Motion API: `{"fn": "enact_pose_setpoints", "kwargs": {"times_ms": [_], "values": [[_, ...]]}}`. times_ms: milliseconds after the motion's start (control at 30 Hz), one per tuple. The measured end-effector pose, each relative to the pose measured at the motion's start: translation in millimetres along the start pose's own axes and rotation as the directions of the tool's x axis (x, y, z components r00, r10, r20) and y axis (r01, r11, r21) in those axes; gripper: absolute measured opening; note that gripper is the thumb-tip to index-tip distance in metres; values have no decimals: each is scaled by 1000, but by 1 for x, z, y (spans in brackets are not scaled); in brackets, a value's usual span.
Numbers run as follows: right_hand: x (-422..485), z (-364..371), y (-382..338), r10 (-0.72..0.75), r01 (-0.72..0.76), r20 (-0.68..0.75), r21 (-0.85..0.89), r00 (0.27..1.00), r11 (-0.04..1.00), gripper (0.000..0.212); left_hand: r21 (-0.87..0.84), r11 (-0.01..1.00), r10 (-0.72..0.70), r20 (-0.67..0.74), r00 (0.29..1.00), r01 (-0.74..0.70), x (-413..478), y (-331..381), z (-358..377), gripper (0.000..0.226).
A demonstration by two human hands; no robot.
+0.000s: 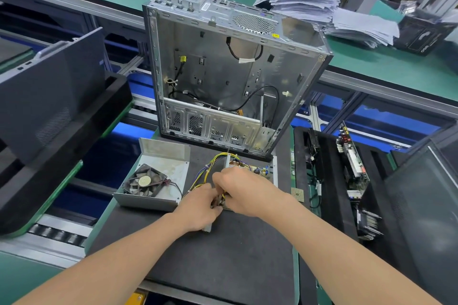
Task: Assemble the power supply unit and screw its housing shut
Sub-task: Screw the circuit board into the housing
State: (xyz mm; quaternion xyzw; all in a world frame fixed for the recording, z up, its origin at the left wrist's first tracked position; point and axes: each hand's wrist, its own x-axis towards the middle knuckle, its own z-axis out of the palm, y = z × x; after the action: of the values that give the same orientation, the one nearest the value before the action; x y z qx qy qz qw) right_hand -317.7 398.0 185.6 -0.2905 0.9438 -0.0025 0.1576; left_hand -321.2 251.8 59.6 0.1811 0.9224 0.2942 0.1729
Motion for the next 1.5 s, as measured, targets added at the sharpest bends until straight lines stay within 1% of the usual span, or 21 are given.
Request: {"fn": "enact_pose_setpoints", "kwargs": {"times_ms": [67, 133, 267, 333, 467, 567, 667, 733, 800, 867, 967, 1000, 1067, 1133, 1200, 1233, 1267, 1300, 1367, 1433, 1500], "values": [[0, -1, 0, 23, -23, -1, 9, 1000, 1000, 19, -3, 1000, 18, -10, 1000, -18, -1, 0, 0, 14], [-1, -2, 1, 22, -23, 4, 20, 1000, 1000, 19, -29, 999, 36, -43, 998, -37, -4, -3, 2, 15], [-5, -4, 8, -15, 15, 10, 38, 1000, 999, 24, -108, 991, 51, -213, 976, -75, -13, -6, 7, 19], [-7, -2, 11, -32, 32, 11, 28, 999, 999, 25, -111, 991, 46, -260, 965, -77, -15, -5, 9, 21], [-9, 4, 8, -42, 42, 24, -7, 999, 999, 28, -132, 989, 24, -278, 960, -62, -15, -4, 8, 22], [-8, 2, 5, -39, 39, 39, -2, 998, 999, 24, -139, 988, 23, -272, 962, -63, -16, -3, 6, 22], [-3, 0, 2, 30, -30, -12, 52, 999, 998, 19, -126, 990, 22, -270, 963, -58, -17, -1, 4, 21], [0, 3, -3, 124, -118, -58, 87, 991, 989, 16, -114, 992, 25, -277, 961, -58, -18, 0, 4, 19], [3, 7, -8, 241, -227, -97, 131, 966, 965, 16, -97, 994, 25, -286, 958, -55, -18, 1, 4, 20], [6, 12, -12, 326, -302, -127, 179, 937, 936, 17, -52, 997, 40, -286, 957, -57, -17, 3, 4, 19], [5, 14, -13, 348, -322, -118, 197, 930, 926, 14, 58, 998, 52, -264, 963, -38, -16, 7, 2, 20], [4, 12, -13, 325, -303, -101, 187, 940, 934, 14, 85, 996, 46, -249, 967, -26, -15, 8, 1, 20], [1, 6, -12, 216, -204, -87, 130, 972, 970, 15, 115, 993, 34, -224, 974, -9, -12, 9, 1, 22], [-2, -1, -8, 15, -16, -71, -25, 997, 1000, 21, 163, 987, 16, -206, 978, 18, -9, 9, 2, 26], [-3, -5, -4, -208, 200, 0, -267, 978, 943, 28, 209, 977, -9, -192, 981, 50, -9, 9, 3, 34], [-4, -6, -3, -270, 265, 33, -330, 962, 906, 29, 200, 979, -8, -192, 981, 47, -9, 8, 4, 35], [-4, -6, -2, -293, 292, 48, -344, 955, 893, 27, 180, 983, 1, -197, 980, 35, -8, 7, 6, 32], [-4, -5, -2, -288, 288, 46, -325, 956, 901, 24, 157, 987, 4, -201, 980, 29, -7, 6, 6, 28], [-4, -4, -3, -223, 220, 15, -234, 975, 947, 19, 139, 990, 1, -205, 979, 28, -8, 5, 4, 23], [-1, -3, -2, -103, 97, -51, -95, 993, 991, 15, 131, 991, 28, -205, 978, -1, -7, 4, 3, 24], [3, 0, -3, 71, -70, -91, 17, 993, 997, 12, 131, 991, 51, -203, 978, -24, -8, 3, 3, 26]]}}
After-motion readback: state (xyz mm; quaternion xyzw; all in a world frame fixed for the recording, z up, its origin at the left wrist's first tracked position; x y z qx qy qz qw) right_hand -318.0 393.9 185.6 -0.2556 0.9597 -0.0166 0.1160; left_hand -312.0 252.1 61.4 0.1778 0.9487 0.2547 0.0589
